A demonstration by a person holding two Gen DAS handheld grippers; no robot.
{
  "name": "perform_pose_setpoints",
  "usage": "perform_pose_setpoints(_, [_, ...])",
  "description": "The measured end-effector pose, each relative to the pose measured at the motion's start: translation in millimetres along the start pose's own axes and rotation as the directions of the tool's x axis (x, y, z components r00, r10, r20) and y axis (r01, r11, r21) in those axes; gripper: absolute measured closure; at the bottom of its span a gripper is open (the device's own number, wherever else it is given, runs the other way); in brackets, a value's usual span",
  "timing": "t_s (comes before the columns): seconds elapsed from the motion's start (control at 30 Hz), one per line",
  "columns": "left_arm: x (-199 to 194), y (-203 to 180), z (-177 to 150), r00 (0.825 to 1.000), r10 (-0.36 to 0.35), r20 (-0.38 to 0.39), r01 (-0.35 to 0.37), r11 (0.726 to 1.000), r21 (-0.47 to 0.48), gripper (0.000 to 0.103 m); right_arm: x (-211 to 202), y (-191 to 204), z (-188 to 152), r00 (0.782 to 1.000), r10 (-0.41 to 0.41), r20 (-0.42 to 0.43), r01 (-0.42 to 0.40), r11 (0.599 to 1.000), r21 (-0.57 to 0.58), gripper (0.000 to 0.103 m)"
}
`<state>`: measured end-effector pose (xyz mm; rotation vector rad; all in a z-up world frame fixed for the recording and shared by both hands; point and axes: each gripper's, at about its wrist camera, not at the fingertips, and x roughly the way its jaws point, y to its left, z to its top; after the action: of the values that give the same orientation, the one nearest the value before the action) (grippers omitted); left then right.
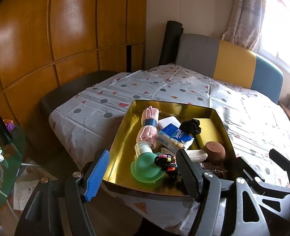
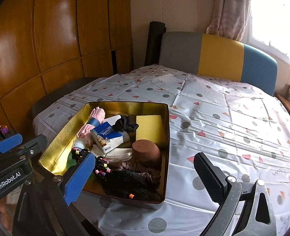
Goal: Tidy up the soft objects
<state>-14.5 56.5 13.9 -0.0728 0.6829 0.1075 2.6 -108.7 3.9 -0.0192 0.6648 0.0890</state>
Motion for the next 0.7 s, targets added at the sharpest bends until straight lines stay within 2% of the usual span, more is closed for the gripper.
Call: perform_pose_setpoints(0.7, [0.1, -2.5, -1.5, 1.000, 0.004, -0.003, -0.003, 1.000, 0.011, 0.032, 0.9, -4.1, -1.8, 1.000, -0.004, -0.007, 0.004, 1.000, 0.009, 0.002])
